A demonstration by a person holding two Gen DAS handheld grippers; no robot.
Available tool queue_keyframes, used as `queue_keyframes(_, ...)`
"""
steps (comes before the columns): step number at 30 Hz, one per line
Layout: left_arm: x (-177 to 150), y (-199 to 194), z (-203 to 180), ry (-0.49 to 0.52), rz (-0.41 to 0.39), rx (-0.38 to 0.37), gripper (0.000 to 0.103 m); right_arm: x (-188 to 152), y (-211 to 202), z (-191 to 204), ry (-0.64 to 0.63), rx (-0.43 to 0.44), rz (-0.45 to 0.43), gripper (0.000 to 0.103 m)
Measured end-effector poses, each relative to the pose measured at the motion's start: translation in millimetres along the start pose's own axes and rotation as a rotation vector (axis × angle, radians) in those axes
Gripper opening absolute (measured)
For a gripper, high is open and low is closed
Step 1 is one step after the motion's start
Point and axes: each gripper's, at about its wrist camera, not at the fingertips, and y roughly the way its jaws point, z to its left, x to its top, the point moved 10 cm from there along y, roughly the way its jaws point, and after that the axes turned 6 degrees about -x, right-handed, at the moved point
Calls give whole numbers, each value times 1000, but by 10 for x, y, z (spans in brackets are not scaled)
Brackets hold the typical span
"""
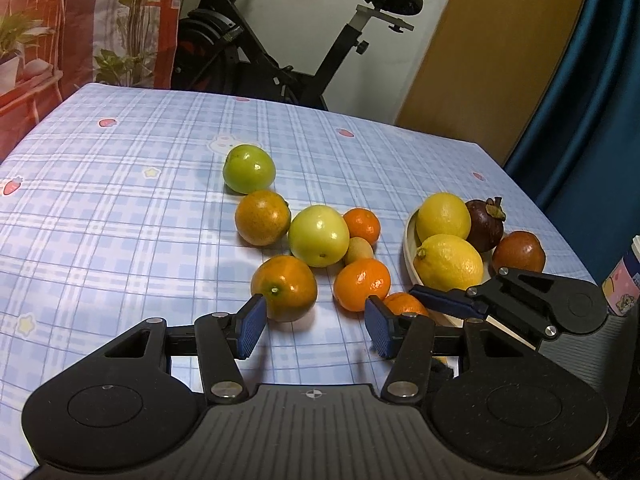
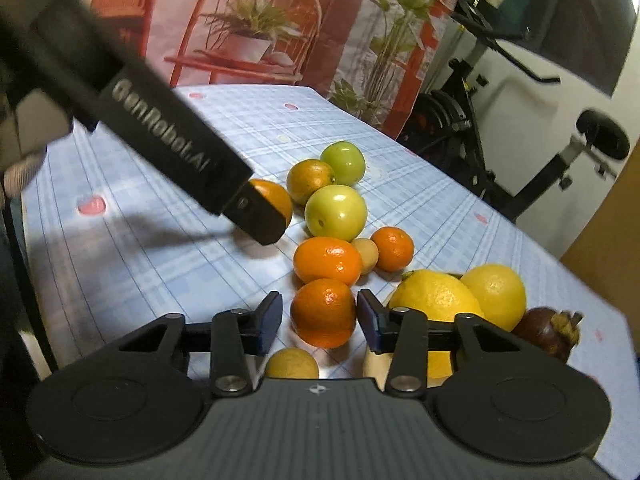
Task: Organize fruits
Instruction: 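Lower the right gripper around the orange tangerine and close it, then carry the tangerine onto the cream plate and open the right gripper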
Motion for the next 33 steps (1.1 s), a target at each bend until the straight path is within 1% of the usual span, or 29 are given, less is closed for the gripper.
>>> queue_keyframes(4,58,-39,7,6,-10,15,56,-8,31,-10,-12,-5,-1,38)
queue_keyframes(7,149,-101,-11,23,-28,31,56,11,17,-25,22,25,-9,38)
queue_keyframes(11,323,-187,-68,54,-54,49,56,69,-79,-128,102,56,-42,38)
queue_keyframes(16,580,-203,-168,107,-76,57,56,117,-290,-363,253,83,-99,38)
queue_keyframes(18,650,-133,-208,126,-59,51,54,140,-387,-516,313,70,-132,38)
queue_keyframes(20,698,-22,-247,145,-35,40,45,153,-475,-668,370,56,-163,38)
queue_keyframes(21,726,62,-262,152,-20,37,44,149,-520,-747,400,49,-177,38)
queue_keyframes(24,762,283,-291,160,8,23,44,113,-625,-955,470,27,-201,38)
queue_keyframes(27,765,529,-356,212,56,5,44,67,-685,-1141,535,14,-212,38)
queue_keyframes(30,730,743,-373,264,104,11,44,28,-704,-1284,578,7,-212,38)
queue_keyframes(33,699,876,-374,281,132,1,45,-4,-696,-1369,602,2,-206,38)
